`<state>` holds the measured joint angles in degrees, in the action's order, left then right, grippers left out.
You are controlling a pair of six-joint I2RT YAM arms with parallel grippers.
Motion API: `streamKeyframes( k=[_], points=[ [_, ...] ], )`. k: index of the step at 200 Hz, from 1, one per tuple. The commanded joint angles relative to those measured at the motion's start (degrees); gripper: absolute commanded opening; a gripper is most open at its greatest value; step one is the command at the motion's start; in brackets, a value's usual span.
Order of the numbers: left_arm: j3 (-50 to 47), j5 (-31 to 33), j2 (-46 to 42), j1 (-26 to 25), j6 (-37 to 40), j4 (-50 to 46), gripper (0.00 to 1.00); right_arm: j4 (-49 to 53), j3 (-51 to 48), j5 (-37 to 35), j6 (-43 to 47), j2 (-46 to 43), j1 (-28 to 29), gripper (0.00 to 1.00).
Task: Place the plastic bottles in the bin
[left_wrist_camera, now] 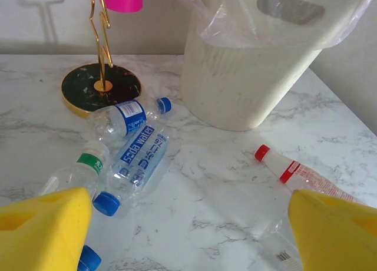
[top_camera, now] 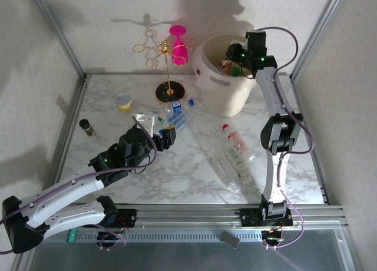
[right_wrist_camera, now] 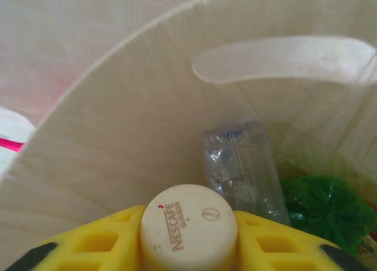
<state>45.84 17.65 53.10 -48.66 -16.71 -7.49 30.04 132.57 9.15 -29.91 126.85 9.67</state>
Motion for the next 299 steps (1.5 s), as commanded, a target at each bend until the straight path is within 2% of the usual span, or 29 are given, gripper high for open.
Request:
streamKeyframes(
  k=[1, 60, 96, 134, 154, 180, 192, 208, 218, 236, 260, 279, 299],
  points=[
    [0.1, 1.4, 0.0, 0.0, 0.0, 0.7, 0.86, 1.8, 2.9, -0.5, 2.2, 1.1, -0.4, 0.50],
    [1.3, 3.4, -0.2, 0.0, -1.0, -0.5, 0.88, 0.8, 3.6, -1.8, 4.7, -5.2, -0.5, 0.66],
    [3.3, 4.0, -0.4, 0.1, -3.5, -2.8, 0.88, 1.3, 1.1, -3.2, 6.6, -11.6, -0.3, 0.66],
    [5.5, 8.1, 0.1, 1.8, -10.5, -9.4, 0.89, -0.3, -10.5, -7.7, 10.1, -23.1, 2.7, 0.65],
    [5.7, 7.1, 1.8, 5.4, -16.8, -14.9, 0.90, -2.5, -18.7, -12.0, 12.7, -30.3, 6.6, 0.65],
    [4.4, -1.1, 3.0, 13.3, -27.0, -20.2, 0.91, -6.0, -31.3, -15.9, 14.0, -39.5, 11.8, 0.65],
    [4.1, -3.0, 3.3, 16.0, -30.3, -22.3, 0.92, -7.2, -36.5, -16.6, 13.9, -43.3, 13.7, 0.65],
    [4.4, -3.1, 4.0, 18.7, -33.6, -25.5, 0.94, -8.2, -42.4, -17.3, 13.8, -47.5, 16.0, 0.65],
    [4.8, -3.2, 4.8, 21.0, -35.0, -27.3, 1.00, -8.6, -45.5, -17.1, 13.6, -49.8, 17.0, 0.65],
    [4.5, -7.5, 6.1, 26.2, -34.9, -28.1, 1.00, -8.2, -49.8, -16.6, 13.2, -53.3, 18.2, 0.65],
    [2.2, -12.8, 6.4, 31.6, -40.0, -29.2, 1.00, -8.0, -54.2, -16.7, 12.8, -57.6, 19.3, 0.65],
    [-0.1, -17.0, 6.9, 34.0, -46.8, -30.1, 1.00, -7.8, -56.6, -17.5, 12.9, -60.2, 19.8, 0.65],
    [-1.7, -19.4, 7.9, 34.2, -53.5, -30.9, 1.00, -7.9, -58.6, -19.1, 13.3, -62.6, 20.3, 0.64]
  ],
)
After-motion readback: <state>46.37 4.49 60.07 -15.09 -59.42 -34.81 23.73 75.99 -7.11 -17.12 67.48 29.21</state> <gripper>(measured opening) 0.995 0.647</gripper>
